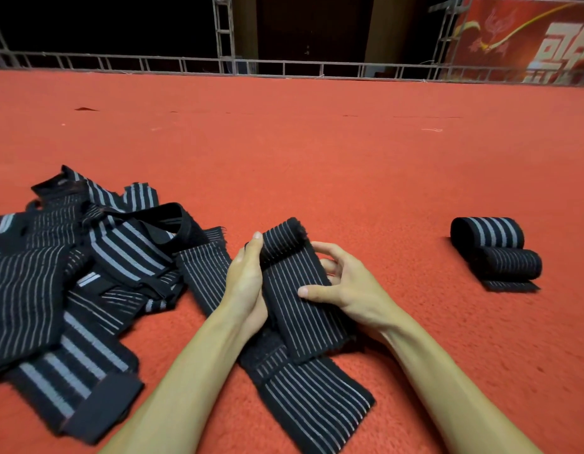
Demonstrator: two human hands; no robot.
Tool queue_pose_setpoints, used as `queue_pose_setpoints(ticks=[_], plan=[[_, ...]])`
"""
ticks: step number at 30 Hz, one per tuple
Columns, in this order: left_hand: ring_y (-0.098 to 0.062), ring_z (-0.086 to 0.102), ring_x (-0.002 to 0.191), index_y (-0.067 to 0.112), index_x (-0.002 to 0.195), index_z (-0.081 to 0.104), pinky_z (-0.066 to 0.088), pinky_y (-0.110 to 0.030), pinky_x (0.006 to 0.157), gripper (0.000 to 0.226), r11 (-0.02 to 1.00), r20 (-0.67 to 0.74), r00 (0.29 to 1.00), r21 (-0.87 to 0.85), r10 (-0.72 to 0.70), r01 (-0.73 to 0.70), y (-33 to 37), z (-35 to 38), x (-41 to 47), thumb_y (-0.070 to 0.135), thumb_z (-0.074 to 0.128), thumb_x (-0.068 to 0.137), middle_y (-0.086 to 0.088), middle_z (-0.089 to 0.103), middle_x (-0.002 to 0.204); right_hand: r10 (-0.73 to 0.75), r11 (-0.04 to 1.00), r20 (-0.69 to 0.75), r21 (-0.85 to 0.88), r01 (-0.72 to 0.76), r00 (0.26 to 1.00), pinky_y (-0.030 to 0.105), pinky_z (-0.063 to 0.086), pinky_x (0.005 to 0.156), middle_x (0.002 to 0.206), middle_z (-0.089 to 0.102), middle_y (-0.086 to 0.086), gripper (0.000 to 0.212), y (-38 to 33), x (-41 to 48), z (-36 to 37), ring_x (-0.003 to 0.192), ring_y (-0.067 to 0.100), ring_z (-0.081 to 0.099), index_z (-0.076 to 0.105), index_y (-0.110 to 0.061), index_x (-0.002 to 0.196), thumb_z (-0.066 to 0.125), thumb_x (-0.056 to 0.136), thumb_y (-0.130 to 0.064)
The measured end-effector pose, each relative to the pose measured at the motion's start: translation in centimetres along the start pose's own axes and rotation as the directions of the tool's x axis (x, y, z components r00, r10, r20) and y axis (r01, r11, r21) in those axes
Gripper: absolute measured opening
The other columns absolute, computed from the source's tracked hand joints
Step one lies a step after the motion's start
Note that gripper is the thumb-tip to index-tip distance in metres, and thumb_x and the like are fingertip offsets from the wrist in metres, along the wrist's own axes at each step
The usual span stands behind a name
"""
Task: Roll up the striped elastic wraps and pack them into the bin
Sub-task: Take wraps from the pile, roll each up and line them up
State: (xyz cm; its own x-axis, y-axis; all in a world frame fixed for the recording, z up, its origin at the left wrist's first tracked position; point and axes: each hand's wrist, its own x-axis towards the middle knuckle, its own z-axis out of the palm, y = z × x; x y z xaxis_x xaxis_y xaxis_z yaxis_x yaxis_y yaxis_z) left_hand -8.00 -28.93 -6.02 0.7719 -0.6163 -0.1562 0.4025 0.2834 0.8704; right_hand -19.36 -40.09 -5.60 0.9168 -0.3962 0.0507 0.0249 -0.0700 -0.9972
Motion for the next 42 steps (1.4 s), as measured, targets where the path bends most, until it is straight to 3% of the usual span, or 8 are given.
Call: queue_pose_setpoints(ticks=[5, 11, 16, 23, 29, 33, 36, 42], plan=[[-0.028, 0.069, 0.095, 0.009, 0.127, 0.050, 0.057, -0.042, 0.077, 0.034, 0.994, 0.082, 0.994, 0.075, 0.073, -0.079, 0.0, 0.0, 0.1, 0.023, 0.054, 0.096, -0.019, 0.066, 0.112, -0.002, 0.999, 0.008, 0.050, 0.001, 1.000, 0.030, 0.054, 0.087, 0.118, 0.067, 0.007, 0.063, 0.0, -0.1, -0.3, 0.103, 0.017, 0.067, 0.049, -0.023, 0.131, 0.079, 0.075, -0.024], [-0.013, 0.062, 0.090, 0.026, 0.122, 0.054, 0.052, -0.026, 0.077, 0.047, 0.930, 0.339, 0.931, 0.279, 0.137, -0.239, -0.3, 0.4, -0.8, -0.008, 0.054, 0.088, -0.009, 0.059, 0.106, -0.029, 0.995, -0.190, -0.103, 0.010, 0.981, 0.035, 0.050, 0.092, 0.109, 0.068, -0.001, 0.059, 0.0, 0.0, 0.1, 0.100, 0.012, 0.065, 0.057, -0.023, 0.116, 0.046, 0.079, -0.068], [-0.013, 0.056, 0.090, 0.030, 0.127, 0.050, 0.052, -0.025, 0.075, 0.056, 0.926, 0.375, 0.920, 0.292, 0.119, -0.238, -0.6, 1.0, -1.5, -0.005, 0.053, 0.083, -0.005, 0.052, 0.113, -0.030, 0.960, -0.203, -0.277, -0.028, 0.979, 0.031, 0.049, 0.083, 0.102, 0.063, -0.004, 0.039, 0.1, -0.1, 0.3, 0.092, 0.009, 0.061, 0.050, -0.021, 0.111, 0.033, 0.097, -0.054], [-0.005, 0.066, 0.088, 0.026, 0.133, 0.037, 0.052, -0.024, 0.076, 0.054, 0.981, 0.399, 0.916, 0.165, 0.032, -0.106, -1.3, 1.4, -1.6, 0.038, 0.056, 0.084, -0.001, 0.060, 0.106, -0.081, 0.996, -0.246, -0.050, 0.071, 0.966, 0.012, 0.042, 0.059, 0.084, 0.056, -0.003, 0.011, -0.2, -0.1, 0.3, 0.065, -0.002, 0.051, 0.052, -0.021, 0.098, 0.042, 0.096, -0.016], [-0.001, 0.065, 0.084, 0.025, 0.128, 0.042, 0.054, -0.021, 0.075, 0.036, 0.952, 0.370, 0.929, 0.275, 0.023, -0.133, -1.5, 1.7, -1.4, 0.039, 0.042, 0.095, 0.000, 0.061, 0.104, -0.124, 0.988, -0.268, 0.052, 0.143, 0.956, 0.041, 0.036, 0.082, 0.101, 0.047, 0.011, 0.020, 0.0, -0.2, 0.4, 0.090, 0.024, 0.044, 0.059, -0.038, 0.078, 0.047, 0.063, -0.033], [-0.002, 0.065, 0.083, 0.021, 0.129, 0.038, 0.054, -0.020, 0.074, 0.046, 0.928, 0.342, 0.938, 0.326, 0.060, -0.178, -1.7, 1.6, -1.6, 0.037, 0.050, 0.087, -0.002, 0.059, 0.106, -0.197, 0.979, -0.257, -0.007, 0.202, 0.946, 0.031, 0.040, 0.082, 0.107, 0.043, 0.007, 0.019, 0.0, -0.2, 0.4, 0.092, 0.015, 0.044, 0.054, -0.029, 0.090, 0.043, 0.075, -0.027], [-0.004, 0.062, 0.085, 0.015, 0.131, 0.039, 0.052, -0.017, 0.074, 0.038, 0.932, 0.297, 0.946, 0.290, 0.128, -0.217, -1.6, 1.4, -1.6, 0.012, 0.050, 0.095, -0.002, 0.058, 0.103, -0.173, 0.983, -0.288, -0.116, 0.145, 0.942, 0.021, 0.040, 0.083, 0.113, 0.045, 0.001, 0.026, 0.7, 0.4, 0.4, 0.097, 0.006, 0.047, 0.051, -0.029, 0.101, 0.047, 0.089, -0.051], [-0.010, 0.061, 0.083, 0.019, 0.116, 0.051, 0.054, -0.026, 0.071, 0.040, 0.881, 0.341, 0.917, 0.345, 0.205, -0.325, -1.3, 1.0, -1.5, -0.011, 0.051, 0.090, -0.007, 0.058, 0.098, -0.091, 0.982, -0.362, -0.189, 0.023, 0.928, 0.033, 0.047, 0.073, 0.085, 0.060, -0.010, 0.041, 1.3, 0.9, 0.1, 0.078, 0.007, 0.057, 0.057, -0.024, 0.095, 0.048, 0.086, -0.063]])
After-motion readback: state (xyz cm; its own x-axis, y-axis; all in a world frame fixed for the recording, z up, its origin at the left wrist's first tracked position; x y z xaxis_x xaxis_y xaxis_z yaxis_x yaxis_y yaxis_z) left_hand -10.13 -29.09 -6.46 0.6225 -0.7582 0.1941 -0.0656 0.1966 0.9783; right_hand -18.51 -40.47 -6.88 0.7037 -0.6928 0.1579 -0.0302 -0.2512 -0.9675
